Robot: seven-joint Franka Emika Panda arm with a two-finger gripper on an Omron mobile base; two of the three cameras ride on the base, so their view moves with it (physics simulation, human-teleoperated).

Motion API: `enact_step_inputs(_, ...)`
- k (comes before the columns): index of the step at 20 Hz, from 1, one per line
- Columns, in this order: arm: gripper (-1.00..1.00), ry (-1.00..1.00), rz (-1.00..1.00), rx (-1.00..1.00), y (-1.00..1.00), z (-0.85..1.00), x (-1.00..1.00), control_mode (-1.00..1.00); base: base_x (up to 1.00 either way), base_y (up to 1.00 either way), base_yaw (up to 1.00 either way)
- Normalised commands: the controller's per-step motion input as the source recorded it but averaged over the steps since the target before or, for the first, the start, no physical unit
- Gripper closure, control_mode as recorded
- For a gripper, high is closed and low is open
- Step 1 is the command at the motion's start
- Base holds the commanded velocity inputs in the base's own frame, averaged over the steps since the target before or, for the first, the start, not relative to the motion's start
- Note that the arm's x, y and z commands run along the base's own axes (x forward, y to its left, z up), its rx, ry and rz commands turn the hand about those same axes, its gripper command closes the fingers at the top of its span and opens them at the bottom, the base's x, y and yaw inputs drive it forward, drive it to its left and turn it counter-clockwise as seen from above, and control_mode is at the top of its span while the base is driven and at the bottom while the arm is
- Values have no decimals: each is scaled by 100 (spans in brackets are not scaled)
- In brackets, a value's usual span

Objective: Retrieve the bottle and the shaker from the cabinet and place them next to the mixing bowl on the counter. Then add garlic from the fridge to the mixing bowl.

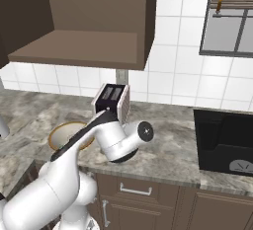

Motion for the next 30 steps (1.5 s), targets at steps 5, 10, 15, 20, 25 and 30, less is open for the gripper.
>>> enact_step_inputs(5, -100, 32, -19, -4, 0, 12, -43, -100, 0, 0, 0)
enact_step_inputs(10, -100, 28, -23, -8, 0, 6, -50, -100, 0, 0, 0)
enact_step_inputs(15, -100, 28, -35, -16, 0, 57, -8, -100, 0, 0, 0)
enact_step_inputs(20, -100, 6, -38, -16, 2, 30, -13, -100, 0, 0, 0)
enact_step_inputs(25, -100, 0, -33, -12, 13, 7, -2, -100, 0, 0, 0)
enact_step_inputs(30, -100, 3, -20, -4, 28, 0, 0, -100, 0, 0, 0)
